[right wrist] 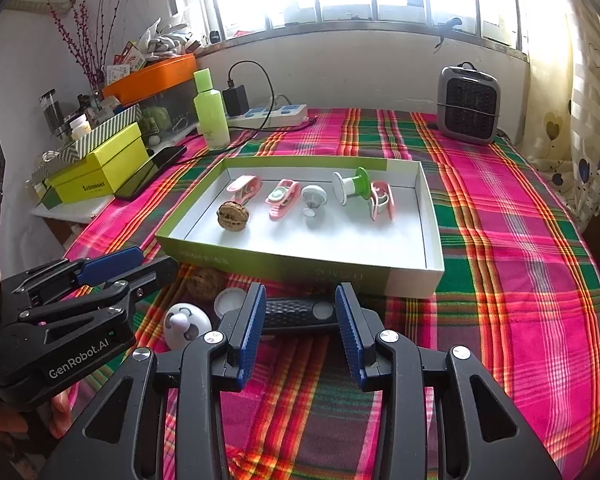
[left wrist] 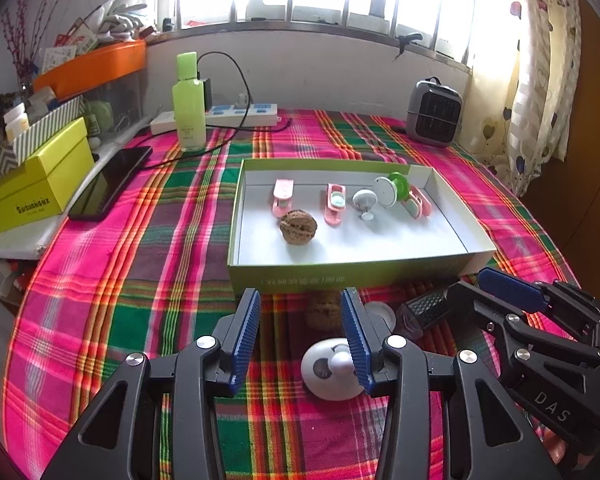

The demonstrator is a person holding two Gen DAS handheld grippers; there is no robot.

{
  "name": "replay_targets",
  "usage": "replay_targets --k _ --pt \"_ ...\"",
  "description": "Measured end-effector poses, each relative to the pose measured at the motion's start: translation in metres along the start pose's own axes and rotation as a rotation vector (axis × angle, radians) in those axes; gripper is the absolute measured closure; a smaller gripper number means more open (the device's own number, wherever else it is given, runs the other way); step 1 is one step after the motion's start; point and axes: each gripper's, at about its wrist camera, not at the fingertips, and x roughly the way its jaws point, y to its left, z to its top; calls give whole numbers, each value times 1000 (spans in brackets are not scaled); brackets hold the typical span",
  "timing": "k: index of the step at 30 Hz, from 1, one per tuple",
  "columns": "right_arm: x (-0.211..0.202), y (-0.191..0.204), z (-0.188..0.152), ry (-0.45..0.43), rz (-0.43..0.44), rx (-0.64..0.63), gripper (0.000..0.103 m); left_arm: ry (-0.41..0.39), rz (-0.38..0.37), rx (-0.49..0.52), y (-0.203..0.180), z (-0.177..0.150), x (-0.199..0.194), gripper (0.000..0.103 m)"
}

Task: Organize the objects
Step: 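Open both tools and withdraw them from the tray toward the white panda-face object, then grasp the white panda-face object with the left tool while the right tool approaches the white round cup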

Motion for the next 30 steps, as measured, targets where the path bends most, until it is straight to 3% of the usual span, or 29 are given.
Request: replay_targets --k 13,30 --pt "-2 -10 -14 14 2 26 62 45 -114 -19 1 -17 7 55" --pt "-2 -12 -20 24 9 40 62 98 -115 -2 -7 -28 22 53"
